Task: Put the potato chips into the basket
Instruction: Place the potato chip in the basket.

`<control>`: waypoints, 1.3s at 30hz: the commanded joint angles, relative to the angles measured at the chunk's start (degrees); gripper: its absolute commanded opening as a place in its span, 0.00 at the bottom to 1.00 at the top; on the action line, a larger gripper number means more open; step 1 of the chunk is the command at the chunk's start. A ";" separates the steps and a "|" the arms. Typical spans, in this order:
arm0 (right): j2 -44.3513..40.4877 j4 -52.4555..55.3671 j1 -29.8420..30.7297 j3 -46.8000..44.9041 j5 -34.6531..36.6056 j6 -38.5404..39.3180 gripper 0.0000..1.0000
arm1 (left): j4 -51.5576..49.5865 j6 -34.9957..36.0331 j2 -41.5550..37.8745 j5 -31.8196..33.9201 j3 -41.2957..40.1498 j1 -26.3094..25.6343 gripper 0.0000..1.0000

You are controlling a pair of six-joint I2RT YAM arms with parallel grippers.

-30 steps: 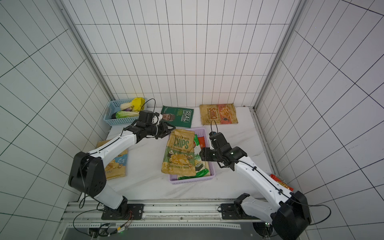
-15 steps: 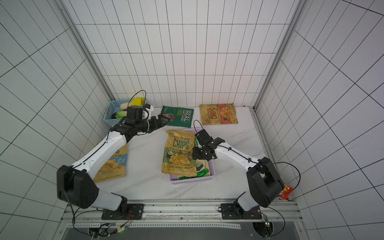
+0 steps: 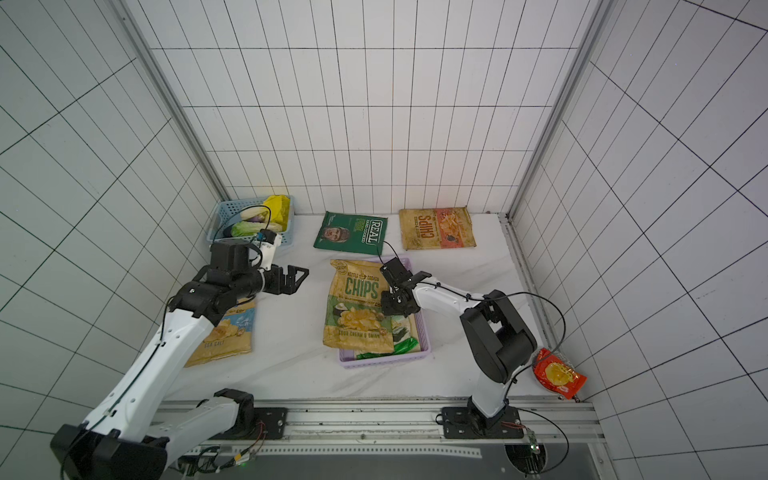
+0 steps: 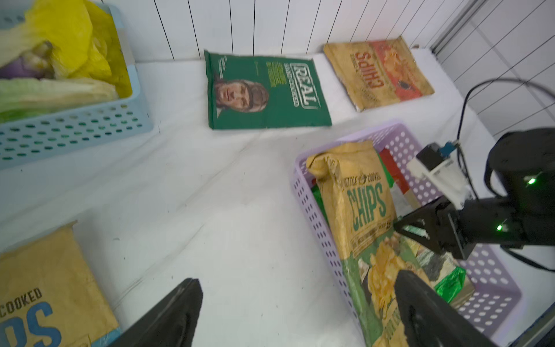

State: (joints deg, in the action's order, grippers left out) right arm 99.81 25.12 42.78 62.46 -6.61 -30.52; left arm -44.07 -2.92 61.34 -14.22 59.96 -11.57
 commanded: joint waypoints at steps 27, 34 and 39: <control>0.29 -10.11 -1.52 -5.59 0.59 -2.12 0.00 | -3.39 -0.59 3.04 4.10 -4.77 -0.03 0.98; -4.69 -2.82 -1.49 -3.20 5.14 1.65 0.00 | -3.39 -1.28 3.64 5.55 -4.51 -0.03 0.98; -10.80 4.22 -1.77 -1.27 9.43 4.45 0.00 | -3.23 -1.65 3.96 6.39 -4.56 -0.03 0.98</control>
State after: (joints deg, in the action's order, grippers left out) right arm 92.55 23.00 41.58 58.92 -2.00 -28.97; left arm -47.66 -4.10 65.04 -8.91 54.35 -11.57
